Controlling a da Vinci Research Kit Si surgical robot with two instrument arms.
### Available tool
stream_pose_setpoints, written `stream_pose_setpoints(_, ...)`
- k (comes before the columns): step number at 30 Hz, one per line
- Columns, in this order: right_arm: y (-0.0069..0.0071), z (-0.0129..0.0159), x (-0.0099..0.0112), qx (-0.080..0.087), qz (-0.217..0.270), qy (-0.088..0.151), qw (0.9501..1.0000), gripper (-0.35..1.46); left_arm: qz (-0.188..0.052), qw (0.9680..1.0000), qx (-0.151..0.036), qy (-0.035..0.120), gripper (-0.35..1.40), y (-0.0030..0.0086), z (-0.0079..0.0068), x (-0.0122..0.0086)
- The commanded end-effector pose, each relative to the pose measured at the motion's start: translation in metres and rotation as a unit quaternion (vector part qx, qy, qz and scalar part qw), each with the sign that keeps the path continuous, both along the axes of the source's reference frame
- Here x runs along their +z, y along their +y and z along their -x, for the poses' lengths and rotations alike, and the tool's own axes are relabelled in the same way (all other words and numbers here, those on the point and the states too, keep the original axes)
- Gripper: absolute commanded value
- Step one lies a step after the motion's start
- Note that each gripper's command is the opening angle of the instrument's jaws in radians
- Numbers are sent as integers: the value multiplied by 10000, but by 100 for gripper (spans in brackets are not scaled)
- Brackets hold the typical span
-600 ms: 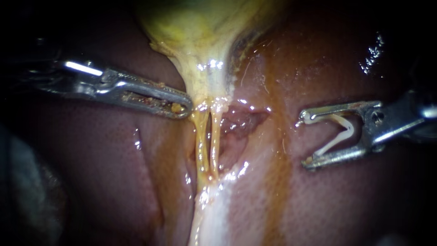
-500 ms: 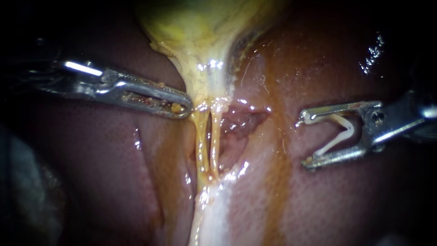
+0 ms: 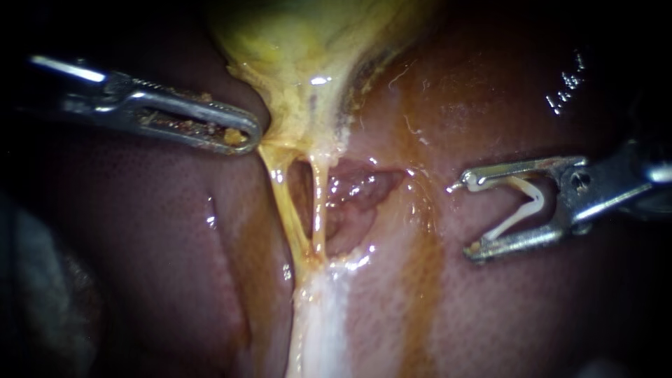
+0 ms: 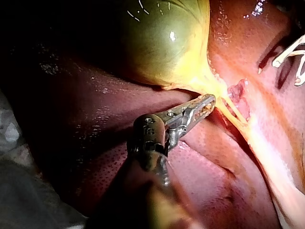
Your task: Clipping first clip left tube
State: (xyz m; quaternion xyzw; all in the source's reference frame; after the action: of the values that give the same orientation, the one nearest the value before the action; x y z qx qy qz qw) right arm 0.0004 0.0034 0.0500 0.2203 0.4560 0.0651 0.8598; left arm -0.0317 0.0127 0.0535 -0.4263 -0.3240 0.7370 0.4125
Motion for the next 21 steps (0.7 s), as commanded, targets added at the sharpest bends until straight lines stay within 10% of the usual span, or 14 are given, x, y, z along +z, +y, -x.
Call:
stream_pose_setpoints(1,0,-2,-1,26,4,7,10000,47,4,10000,-4,-1,-35,0,0,0)
stream_pose_setpoints(21,-17,-109,3,533,-1079,596,9909,47,3,10000,-3,-1,-35,0,0,0)
